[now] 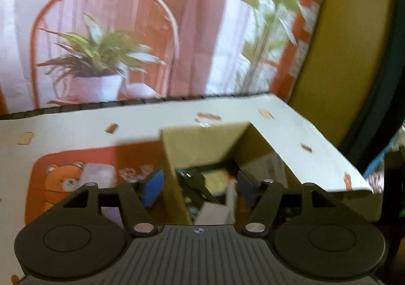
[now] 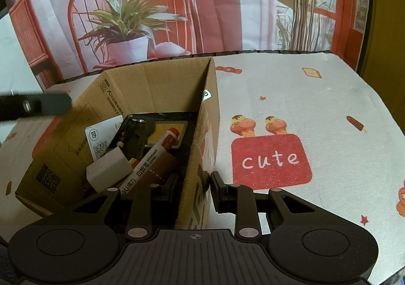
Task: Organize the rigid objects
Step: 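Lift the charger into the box and open the left gripper, then move the left tool to the lavender cylinder and close on it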
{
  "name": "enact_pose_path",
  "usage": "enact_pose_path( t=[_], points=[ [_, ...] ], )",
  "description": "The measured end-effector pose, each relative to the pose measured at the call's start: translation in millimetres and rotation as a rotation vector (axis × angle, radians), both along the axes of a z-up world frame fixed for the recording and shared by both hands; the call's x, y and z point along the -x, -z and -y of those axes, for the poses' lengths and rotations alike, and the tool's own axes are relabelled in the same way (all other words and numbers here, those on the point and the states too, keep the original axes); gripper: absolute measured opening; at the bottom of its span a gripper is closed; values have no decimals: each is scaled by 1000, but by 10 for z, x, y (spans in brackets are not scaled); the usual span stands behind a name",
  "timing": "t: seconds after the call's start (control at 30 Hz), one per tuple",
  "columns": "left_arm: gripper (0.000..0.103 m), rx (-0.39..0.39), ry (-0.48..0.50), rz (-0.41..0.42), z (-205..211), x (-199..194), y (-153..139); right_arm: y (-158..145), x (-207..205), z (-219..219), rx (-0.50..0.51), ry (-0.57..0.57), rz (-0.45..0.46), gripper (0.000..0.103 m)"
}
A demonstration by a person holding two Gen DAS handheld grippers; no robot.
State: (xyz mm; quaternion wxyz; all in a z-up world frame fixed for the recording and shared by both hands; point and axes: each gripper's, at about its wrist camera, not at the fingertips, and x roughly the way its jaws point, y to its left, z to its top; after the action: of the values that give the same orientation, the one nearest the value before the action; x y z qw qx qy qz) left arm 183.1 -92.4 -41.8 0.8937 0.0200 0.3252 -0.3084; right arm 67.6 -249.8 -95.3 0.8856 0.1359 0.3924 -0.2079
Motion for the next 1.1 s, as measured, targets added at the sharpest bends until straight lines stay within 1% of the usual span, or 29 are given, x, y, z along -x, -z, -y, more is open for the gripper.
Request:
enact_pose_path(
  t=[0.07, 0.27, 0.43, 0.5, 0.57, 0.6, 0.67, 0.7, 0.77, 0.83, 0.87, 0.9, 0.97, 1.1],
  points=[
    [67, 24, -41, 1, -89, -45, -25, 2, 1, -1, -1, 0, 0, 26],
    [67, 32, -159, -12, -359, -224, -30, 4, -1, -5, -1, 0, 0, 26],
    [66, 19, -190, 7, -541, -335, 33, 0, 0, 1, -1, 0, 0, 26],
    [65, 2, -178, 15, -579, -379, 97, 0, 0, 1, 0, 0, 0, 26],
    [66, -34, -142, 11, -588, -426, 182, 2, 0, -1, 0, 0, 0, 26],
    [64, -80, -114, 1, -561, -467, 250, 0, 0, 2, 0, 0, 0, 26],
    [63, -160, -88, 4, -536, -509, 372, 2, 1, 0, 0, 0, 0, 26],
    [59, -184, -70, -1, -525, -529, 427, 1, 1, 3, -1, 0, 0, 26],
    [54, -191, -34, -24, -542, -551, 496, 2, 0, -1, -1, 0, 0, 26],
    [51, -185, 4, -26, -520, -563, 533, 4, -1, -3, 0, 0, 0, 26],
    [44, -185, 24, -19, -503, -562, 551, 3, 0, 0, 0, 0, 0, 26],
    [41, -183, 49, -17, -477, -560, 557, 0, 1, 2, -1, 0, 0, 27],
    [40, -181, 78, -23, -421, -578, 579, 1, 1, 0, -1, 0, 0, 27],
    [40, -196, 81, -49, -316, -634, 671, 4, 9, -6, -2, 1, 0, 27]
  ],
)
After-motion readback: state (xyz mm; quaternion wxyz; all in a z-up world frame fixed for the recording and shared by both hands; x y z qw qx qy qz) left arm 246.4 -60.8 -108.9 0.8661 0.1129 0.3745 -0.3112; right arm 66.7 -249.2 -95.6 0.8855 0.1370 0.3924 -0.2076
